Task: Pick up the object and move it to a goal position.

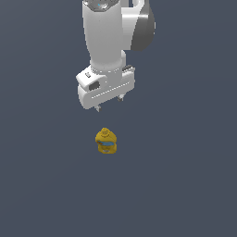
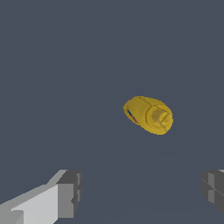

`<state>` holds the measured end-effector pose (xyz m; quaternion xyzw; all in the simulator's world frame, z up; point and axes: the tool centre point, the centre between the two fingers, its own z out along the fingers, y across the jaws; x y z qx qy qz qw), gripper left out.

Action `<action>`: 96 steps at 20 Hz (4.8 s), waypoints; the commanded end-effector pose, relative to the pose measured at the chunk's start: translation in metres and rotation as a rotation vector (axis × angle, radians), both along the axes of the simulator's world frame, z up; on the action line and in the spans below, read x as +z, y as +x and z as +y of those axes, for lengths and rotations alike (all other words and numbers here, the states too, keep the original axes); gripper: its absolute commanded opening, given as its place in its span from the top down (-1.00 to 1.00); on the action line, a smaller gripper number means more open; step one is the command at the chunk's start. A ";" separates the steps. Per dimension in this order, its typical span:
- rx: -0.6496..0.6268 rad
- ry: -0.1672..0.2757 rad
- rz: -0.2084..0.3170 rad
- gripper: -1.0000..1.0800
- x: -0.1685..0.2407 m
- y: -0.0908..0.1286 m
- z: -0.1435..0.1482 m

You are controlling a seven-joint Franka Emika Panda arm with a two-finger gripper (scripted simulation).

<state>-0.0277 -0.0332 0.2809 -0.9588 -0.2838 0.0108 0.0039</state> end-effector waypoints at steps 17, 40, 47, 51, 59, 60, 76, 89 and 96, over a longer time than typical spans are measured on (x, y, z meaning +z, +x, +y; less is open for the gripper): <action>0.466 0.004 -0.012 -0.92 -0.032 0.034 -0.013; 0.842 0.008 -0.022 -0.92 -0.060 0.060 -0.025; 0.840 0.009 -0.022 -0.92 -0.066 0.059 -0.025; 0.842 0.009 -0.022 -0.92 -0.082 0.059 -0.024; 0.845 0.009 -0.022 -0.92 -0.110 0.059 -0.025; 0.845 0.009 -0.022 -0.92 -0.111 0.059 -0.025; 0.845 0.009 -0.022 1.00 -0.108 0.060 -0.024; 0.845 0.009 -0.022 1.00 -0.045 0.081 -0.008; 0.845 0.009 -0.022 1.00 0.011 0.100 0.006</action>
